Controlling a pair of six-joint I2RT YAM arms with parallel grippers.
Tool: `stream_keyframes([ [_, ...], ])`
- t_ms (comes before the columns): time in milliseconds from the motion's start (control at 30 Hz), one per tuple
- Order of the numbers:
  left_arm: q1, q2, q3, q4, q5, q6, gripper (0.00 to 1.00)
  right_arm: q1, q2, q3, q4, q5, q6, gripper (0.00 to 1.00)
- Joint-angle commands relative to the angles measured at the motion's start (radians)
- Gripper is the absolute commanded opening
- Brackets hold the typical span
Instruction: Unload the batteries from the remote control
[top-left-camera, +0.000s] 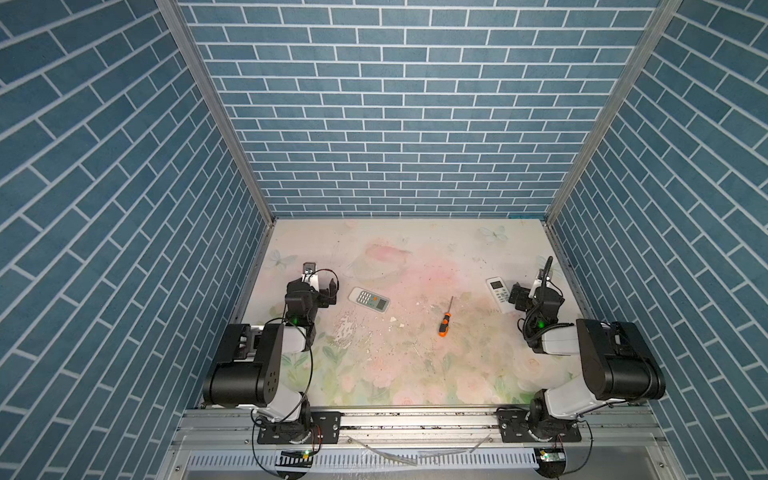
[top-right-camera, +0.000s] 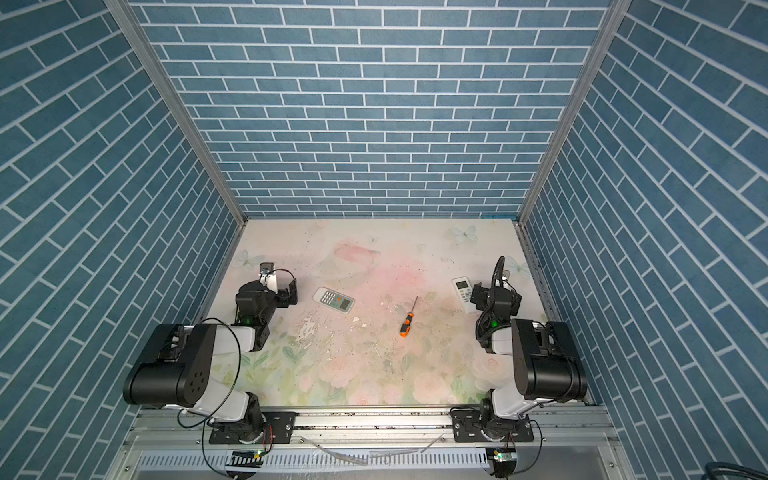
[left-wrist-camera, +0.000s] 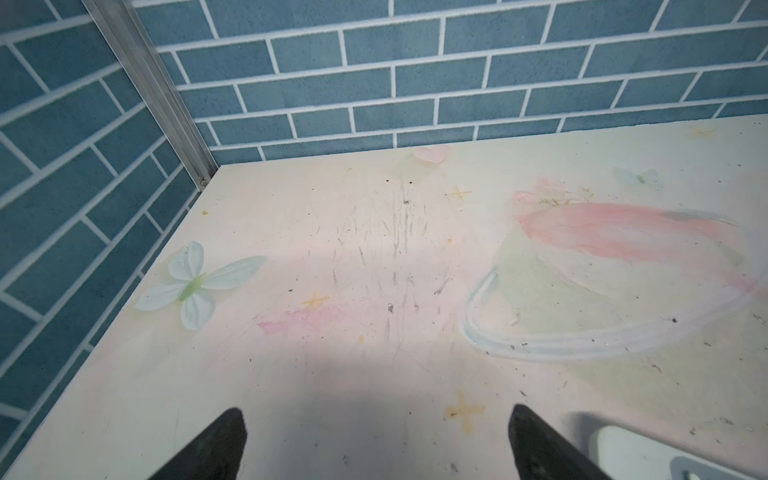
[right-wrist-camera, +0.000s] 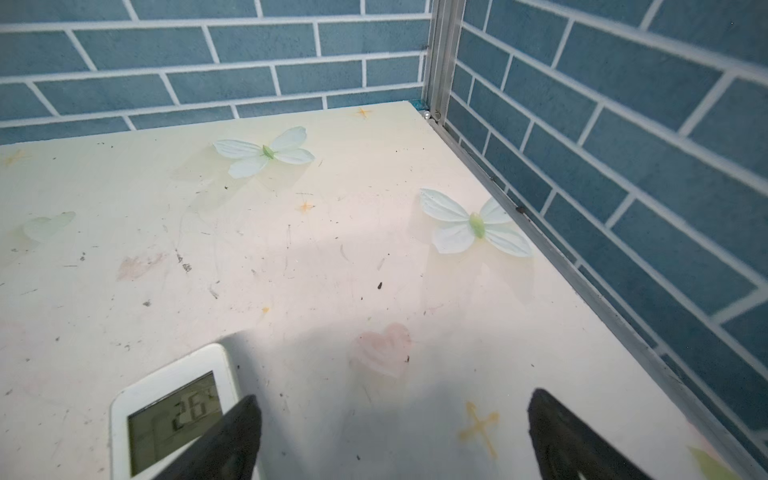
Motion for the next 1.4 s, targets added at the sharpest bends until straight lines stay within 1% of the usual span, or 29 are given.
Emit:
stream_keyframes([
  [0, 0.0, 0.01, 0.011, -0.009, -0.002, 0.01, 1.0, -0.003, 0.004, 0.03, 0.007, -0.002, -0.02, 0.99],
  [1133, 0.0, 0.011, 0.011, -0.01, -0.002, 0.008, 1.0, -0.003, 0.004, 0.032, 0.004, -0.008, -0.018, 0.99],
  [1233, 0.0, 0.006, 0.003, 0.002, -0.026, -0.002, 1.0, -0.003, 0.001, 0.032, 0.004, -0.006, -0.019, 0.99],
  [1300, 0.0, -0.027, -0.007, -0.001, -0.042, -0.007, 1.0, -0.003, -0.026, 0.047, -0.047, -0.008, -0.019, 0.99],
  [1367, 0.001, -0.119, 0.004, -0.101, -0.074, -0.016, 1.0, -0.003, -0.11, 0.085, -0.186, -0.02, -0.03, 0.99],
])
